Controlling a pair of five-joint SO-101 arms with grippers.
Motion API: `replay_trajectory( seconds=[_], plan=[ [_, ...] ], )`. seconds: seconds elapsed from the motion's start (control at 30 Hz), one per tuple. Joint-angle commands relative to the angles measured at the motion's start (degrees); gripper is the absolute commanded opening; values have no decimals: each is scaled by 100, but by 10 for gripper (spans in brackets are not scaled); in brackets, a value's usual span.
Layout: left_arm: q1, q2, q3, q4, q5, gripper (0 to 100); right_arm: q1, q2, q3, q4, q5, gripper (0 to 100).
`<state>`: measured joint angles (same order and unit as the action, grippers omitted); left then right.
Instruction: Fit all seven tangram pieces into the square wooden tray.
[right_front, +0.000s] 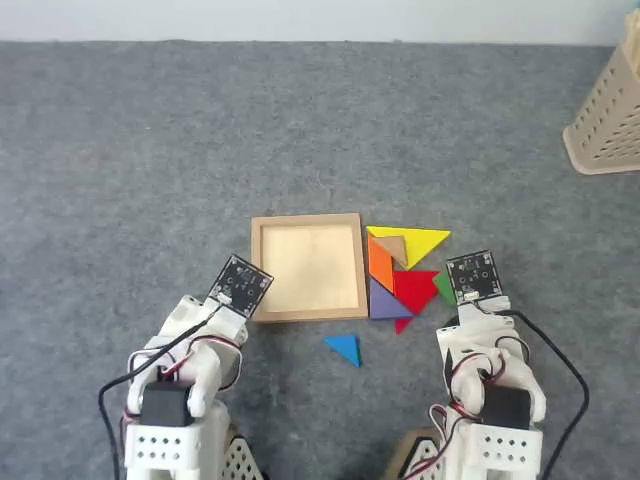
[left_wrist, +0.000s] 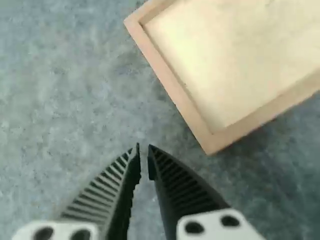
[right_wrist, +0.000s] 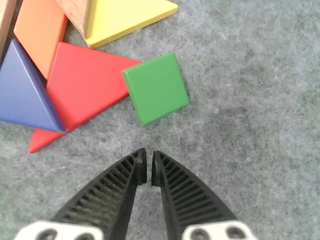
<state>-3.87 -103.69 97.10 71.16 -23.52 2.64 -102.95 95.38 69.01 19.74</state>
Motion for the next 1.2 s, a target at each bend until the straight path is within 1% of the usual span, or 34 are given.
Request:
replay_trajectory(
  seconds=[0.0, 0.07, 0.13, 0.2, 0.3, 0.37, 0.47, 0.57, 0.7, 0.77, 0.83, 0.9, 0.97, 1.03, 1.1, 1.17],
  plan=[
    [-360, -97, -57, 211, -316, 25, -75, -92, -26, -444, 167, 45],
    [-484, -97, -57, 334, -721, 25, -57, -84, -202, -576, 396, 45],
    [-484, -97, -57, 396, -1046, 25, 75, -31, -501, -567, 466, 43],
    [-484, -97, -57, 404, -1090, 25, 215, -22, -826, -567, 457, 45],
    [-484, -97, -57, 404, -1081, 25, 259, 154, -1292, -470, 255, 45],
    [-484, -97, -57, 404, -1081, 25, 233, 664, -1609, -426, 105, 45],
    [-484, -97, -57, 404, -1081, 25, 198, 2000, -2312, -470, -132, 46],
    [-492, -97, -57, 404, -1081, 25, -215, 3679, -3429, -233, -202, 59],
    [-501, -97, -57, 404, -1081, 25, -1437, 5745, -4870, 312, -607, 147],
    [-501, -97, -57, 404, -1081, 25, -1965, 6589, -5433, 330, -1020, 175],
    [-501, -97, -57, 404, -1081, 25, -2273, 7310, -5908, 207, -1310, 178],
    [-510, -97, -57, 404, -1081, 25, -2369, 7978, -6347, 75, -1380, 180],
    [-510, -97, -57, 404, -1081, 25, -2378, 8576, -6743, -66, -1354, 181],
    [-501, -97, -57, 404, -1081, 25, -2396, 9033, -7086, -189, -1134, 182],
    [-501, -97, -57, 404, -1081, 25, -2404, 9393, -7376, -233, -580, 190],
    [-501, -97, -57, 404, -1081, 25, -2360, 9710, -7604, -224, 158, 236]
  ],
)
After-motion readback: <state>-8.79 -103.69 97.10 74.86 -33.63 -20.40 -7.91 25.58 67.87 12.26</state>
